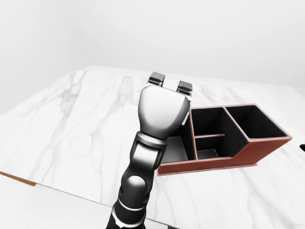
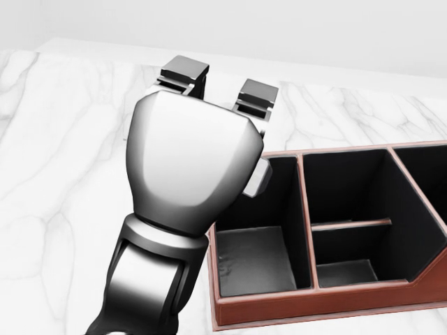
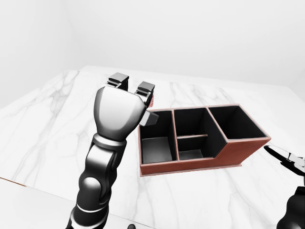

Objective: Pick up the book and place it in the left compartment of the caddy.

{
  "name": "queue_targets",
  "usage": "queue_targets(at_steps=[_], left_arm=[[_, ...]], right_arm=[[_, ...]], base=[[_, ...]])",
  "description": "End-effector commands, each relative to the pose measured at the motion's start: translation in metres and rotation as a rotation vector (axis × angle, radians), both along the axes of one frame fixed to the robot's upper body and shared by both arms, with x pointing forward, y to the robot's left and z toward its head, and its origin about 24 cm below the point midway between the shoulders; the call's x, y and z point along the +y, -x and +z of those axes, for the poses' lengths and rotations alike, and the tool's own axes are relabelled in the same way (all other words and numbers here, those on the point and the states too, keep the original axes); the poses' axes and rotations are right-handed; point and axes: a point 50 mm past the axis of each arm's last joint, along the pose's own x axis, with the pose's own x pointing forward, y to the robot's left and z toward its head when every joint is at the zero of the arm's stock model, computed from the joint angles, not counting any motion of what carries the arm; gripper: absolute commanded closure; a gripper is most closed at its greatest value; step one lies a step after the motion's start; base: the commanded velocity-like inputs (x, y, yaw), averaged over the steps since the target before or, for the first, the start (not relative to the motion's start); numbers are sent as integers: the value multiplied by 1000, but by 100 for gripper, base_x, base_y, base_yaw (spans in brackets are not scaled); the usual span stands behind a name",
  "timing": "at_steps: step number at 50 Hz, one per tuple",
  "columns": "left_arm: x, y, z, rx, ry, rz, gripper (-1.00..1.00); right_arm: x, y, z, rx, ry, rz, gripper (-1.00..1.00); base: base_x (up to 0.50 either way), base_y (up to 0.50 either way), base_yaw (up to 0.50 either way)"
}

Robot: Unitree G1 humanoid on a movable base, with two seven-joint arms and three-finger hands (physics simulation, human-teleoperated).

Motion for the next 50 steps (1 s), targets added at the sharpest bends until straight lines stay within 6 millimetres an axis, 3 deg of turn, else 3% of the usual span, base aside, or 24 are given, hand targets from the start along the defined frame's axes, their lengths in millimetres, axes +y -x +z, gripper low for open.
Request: queue_targets(at_steps=[1,34,50], left_arm=[[-13,-2,-1,20,-13,-71,100],[-37,-27,-53,168,-82,-136,100],[-47,-45,-65,169,-92,-161,100]], right_arm=[[0,-1,0,1,0,3,-100],[1,0,0,3,5,6,-100],[2,-1,-1,5,7,12,-100]], base=[[0,0,0],[0,0,0],[0,0,0]])
